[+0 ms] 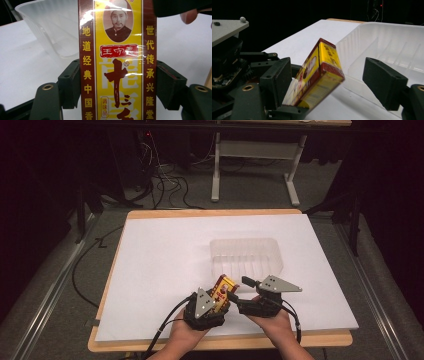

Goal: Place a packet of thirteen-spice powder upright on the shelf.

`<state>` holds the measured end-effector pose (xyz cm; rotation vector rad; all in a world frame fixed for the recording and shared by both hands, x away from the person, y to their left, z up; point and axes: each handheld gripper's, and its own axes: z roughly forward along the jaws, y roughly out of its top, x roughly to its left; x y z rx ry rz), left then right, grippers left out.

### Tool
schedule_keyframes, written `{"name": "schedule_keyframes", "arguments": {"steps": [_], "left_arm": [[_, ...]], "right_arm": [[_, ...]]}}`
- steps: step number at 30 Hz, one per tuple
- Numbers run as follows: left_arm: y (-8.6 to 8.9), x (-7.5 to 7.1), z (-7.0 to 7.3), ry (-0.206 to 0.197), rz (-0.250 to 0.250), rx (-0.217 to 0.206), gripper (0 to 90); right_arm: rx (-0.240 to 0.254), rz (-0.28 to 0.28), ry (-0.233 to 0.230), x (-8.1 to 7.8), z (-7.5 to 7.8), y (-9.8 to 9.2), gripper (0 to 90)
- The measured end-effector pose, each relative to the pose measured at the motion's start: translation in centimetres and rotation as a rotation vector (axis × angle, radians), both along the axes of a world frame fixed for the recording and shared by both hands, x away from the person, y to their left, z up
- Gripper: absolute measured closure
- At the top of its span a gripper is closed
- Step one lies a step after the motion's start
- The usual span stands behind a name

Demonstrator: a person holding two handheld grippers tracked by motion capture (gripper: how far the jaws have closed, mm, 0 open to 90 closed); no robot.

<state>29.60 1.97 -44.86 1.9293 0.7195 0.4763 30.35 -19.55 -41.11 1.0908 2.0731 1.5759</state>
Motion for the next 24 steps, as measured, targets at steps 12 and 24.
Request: {"name": "schedule_keyframes", "arguments": {"steps": [12,24], "left_arm": [[-0.2,-0.2,0.0,-0.011,-0.002,-0.022,32.4],[-0.5,-0.3,-0.3,-0.014,-0.006,-0.018,32.5]], "right_arm": [[0.052,0.000,0.059,0.6,-0.5,0.0,38.9],[0.083,0.058,0.115,0.5,-1.0,-0.1,62.1]]}}
